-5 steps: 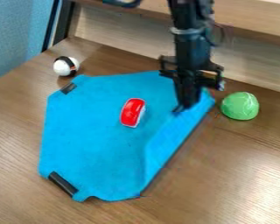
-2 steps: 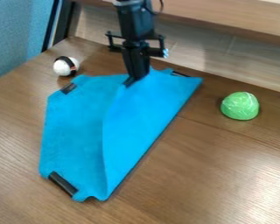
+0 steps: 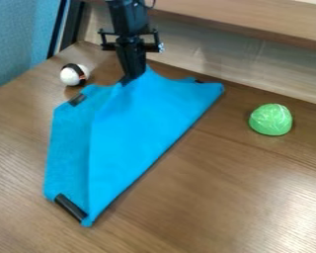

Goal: Fold the cloth from bottom right to top left

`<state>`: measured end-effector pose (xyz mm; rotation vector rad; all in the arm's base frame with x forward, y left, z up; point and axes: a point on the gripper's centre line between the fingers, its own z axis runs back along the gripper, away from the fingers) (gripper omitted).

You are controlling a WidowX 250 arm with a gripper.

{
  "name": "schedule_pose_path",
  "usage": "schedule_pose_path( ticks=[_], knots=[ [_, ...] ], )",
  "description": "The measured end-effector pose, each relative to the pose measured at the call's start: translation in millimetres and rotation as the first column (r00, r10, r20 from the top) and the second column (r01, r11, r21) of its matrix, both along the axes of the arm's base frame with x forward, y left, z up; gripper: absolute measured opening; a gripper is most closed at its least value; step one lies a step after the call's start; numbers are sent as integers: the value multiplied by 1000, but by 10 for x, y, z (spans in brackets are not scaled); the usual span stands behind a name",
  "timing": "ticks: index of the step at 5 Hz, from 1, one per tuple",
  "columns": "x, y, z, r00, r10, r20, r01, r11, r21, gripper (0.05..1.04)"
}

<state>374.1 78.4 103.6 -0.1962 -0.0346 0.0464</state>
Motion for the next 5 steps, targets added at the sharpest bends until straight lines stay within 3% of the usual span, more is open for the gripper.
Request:
schedule_pose_path(
  ticks=[3,5],
  knots=[
    [-68,334,-191,997,50,-59,-49,999,11,54],
    [-388,595,-496,985,114,-133,-111,993,31,54]
  ],
)
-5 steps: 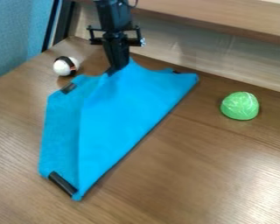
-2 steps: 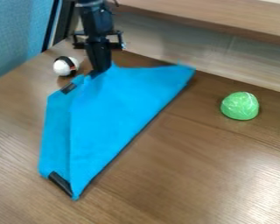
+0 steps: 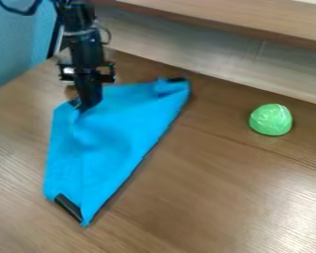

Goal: Fold the cloth from bottom right to top left

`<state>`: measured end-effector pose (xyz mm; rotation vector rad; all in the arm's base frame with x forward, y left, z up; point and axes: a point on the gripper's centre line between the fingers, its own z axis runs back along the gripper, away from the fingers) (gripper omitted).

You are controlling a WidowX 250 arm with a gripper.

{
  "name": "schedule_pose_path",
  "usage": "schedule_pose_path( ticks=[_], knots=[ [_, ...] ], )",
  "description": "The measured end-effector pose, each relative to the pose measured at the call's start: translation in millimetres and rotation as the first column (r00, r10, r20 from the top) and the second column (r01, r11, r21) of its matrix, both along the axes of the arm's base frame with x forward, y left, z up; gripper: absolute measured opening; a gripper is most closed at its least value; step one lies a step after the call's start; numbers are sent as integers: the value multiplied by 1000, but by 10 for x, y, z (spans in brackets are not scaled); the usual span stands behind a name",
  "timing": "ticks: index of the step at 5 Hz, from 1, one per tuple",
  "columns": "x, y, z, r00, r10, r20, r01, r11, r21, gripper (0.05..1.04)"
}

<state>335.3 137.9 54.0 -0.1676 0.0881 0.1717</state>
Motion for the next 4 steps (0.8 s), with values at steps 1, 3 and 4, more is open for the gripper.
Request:
schedule_pose_path(
  ticks=[1,3,4],
  knots=[
    [-60,48,-117,1000,12,-9,-12,1000,26,77],
    [-25,-37,-198,999,-18,26,18,1000,6,499],
    [61,-174,-44,994,-87,62,86,996,17,804]
  ],
)
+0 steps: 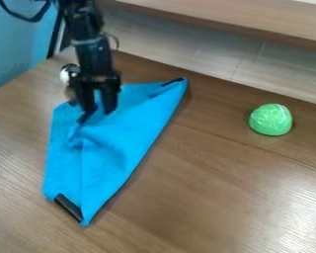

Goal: Fold the cloth from bottom right to top left

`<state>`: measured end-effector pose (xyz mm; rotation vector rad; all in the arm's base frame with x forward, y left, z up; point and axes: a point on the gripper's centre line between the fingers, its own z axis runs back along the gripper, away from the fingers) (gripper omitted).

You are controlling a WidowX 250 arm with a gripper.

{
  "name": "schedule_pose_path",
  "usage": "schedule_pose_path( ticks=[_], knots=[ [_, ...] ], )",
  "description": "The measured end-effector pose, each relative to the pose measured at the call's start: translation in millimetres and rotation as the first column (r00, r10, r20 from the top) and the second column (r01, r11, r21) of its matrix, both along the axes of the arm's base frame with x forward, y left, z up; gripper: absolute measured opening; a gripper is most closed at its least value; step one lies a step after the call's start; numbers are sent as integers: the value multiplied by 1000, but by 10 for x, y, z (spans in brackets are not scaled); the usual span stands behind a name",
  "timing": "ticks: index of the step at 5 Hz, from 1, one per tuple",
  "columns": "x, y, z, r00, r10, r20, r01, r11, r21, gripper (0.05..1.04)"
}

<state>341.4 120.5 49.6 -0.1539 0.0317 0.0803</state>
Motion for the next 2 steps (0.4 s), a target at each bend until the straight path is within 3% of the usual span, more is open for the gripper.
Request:
schedule_pose_path(
  ticks=[1,2],
  knots=[
    [152,-154,253,996,-87,13,87,996,1,1000],
    [280,-334,453,988,-154,24,154,988,3,1001]
  ],
)
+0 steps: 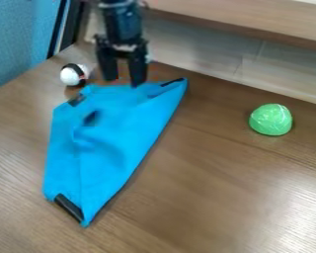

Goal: Fold the cloth from bottom right to top left

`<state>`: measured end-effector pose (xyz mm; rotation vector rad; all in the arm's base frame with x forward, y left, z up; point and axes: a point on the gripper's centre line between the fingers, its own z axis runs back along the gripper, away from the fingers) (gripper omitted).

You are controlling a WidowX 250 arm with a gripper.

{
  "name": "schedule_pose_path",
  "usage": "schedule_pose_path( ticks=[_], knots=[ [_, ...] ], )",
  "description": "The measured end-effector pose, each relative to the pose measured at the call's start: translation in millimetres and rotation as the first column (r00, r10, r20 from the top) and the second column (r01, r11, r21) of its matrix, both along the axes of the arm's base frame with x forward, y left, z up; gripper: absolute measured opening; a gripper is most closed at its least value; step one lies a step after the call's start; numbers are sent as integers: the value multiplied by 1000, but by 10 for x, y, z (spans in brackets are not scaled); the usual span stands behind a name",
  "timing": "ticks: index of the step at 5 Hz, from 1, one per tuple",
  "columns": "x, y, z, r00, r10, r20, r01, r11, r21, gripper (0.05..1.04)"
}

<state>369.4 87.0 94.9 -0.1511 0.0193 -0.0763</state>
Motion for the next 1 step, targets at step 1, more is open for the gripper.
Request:
schedule_pose_path(
  ticks=[1],
  knots=[
    [138,-227,196,997,-68,28,68,998,7,1000]
  ],
)
